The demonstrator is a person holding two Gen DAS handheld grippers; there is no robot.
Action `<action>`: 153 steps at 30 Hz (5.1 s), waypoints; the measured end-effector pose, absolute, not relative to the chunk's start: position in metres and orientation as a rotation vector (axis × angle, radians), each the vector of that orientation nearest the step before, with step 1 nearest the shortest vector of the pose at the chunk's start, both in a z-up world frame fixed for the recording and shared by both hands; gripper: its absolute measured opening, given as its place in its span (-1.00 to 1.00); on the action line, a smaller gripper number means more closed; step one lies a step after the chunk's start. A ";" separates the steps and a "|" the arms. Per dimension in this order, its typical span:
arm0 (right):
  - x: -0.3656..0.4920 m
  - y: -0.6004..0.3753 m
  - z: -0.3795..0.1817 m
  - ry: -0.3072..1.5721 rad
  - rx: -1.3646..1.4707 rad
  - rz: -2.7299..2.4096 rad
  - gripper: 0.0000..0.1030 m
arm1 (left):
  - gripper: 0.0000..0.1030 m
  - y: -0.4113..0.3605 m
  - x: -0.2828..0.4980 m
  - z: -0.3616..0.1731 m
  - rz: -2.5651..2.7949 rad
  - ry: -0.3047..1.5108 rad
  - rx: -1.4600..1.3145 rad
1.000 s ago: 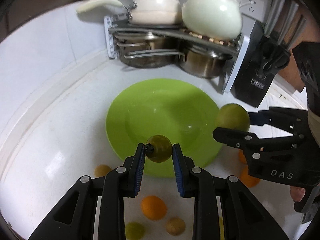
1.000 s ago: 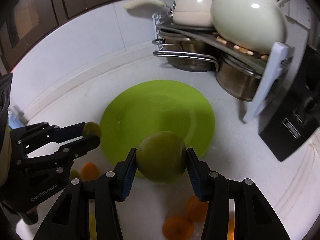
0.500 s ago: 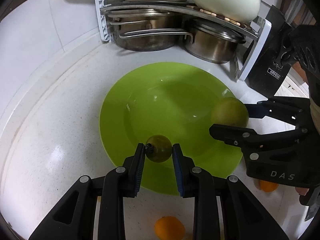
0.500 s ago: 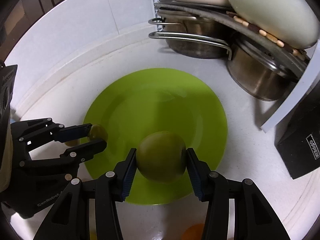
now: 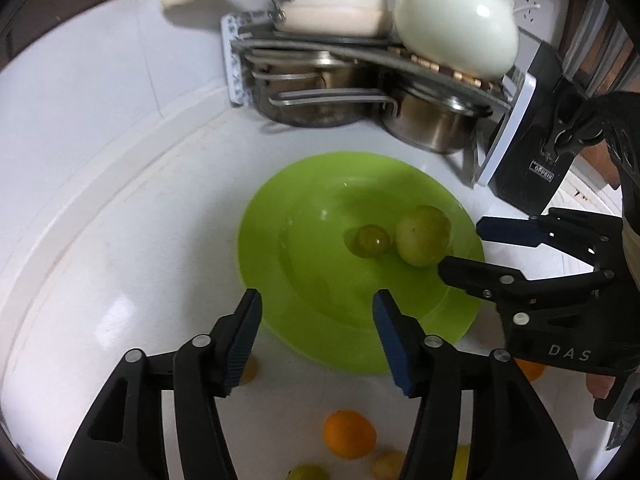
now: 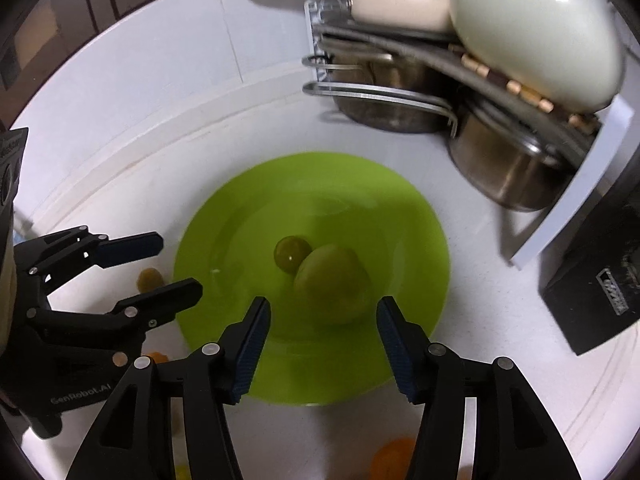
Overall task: Organize fruits
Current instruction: 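Lift both open grippers away from the plate toward the remaining fruits, then grasp a green lime with the left gripper while the right gripper grasps the yellow pomelo, then carry the lime and yellow pomelo over the green plate and release both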
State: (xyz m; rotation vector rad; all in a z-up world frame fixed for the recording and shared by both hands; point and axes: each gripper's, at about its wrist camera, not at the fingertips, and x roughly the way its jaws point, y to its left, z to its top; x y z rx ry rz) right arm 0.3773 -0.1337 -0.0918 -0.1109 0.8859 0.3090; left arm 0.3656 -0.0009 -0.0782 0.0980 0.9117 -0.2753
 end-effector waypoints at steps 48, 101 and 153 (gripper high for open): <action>0.201 -0.103 -0.079 0.778 -0.141 0.251 0.47 | 0.88 0.062 0.188 -0.046 -0.130 0.695 0.143; 0.247 -0.097 -0.151 0.993 -0.055 0.348 0.02 | -0.45 0.031 0.264 -0.134 -0.269 0.930 0.120; 0.302 -0.152 -0.039 0.689 -0.028 0.341 0.02 | -0.45 -0.011 0.284 -0.015 -0.242 0.673 0.092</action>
